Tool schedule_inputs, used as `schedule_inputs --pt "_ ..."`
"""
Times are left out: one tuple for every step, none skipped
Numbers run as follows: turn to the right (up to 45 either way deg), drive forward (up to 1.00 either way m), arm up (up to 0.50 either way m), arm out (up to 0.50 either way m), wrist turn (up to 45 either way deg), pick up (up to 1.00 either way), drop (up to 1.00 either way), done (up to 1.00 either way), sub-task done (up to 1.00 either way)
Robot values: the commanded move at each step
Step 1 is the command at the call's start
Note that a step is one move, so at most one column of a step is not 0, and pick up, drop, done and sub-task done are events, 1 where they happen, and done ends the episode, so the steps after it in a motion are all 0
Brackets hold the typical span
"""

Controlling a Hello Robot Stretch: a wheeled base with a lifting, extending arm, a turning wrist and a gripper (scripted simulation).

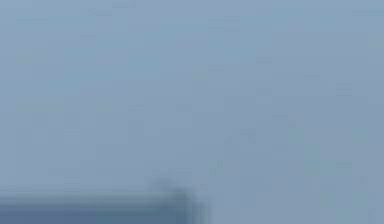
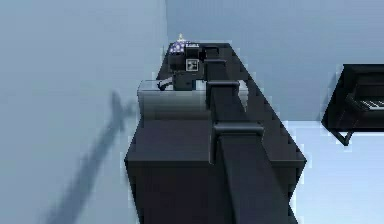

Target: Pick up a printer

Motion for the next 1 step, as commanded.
schedule_inputs --pt "0.0 0.00 0.00 0.00 0.0 0.00 0.00 1.00 0.00"
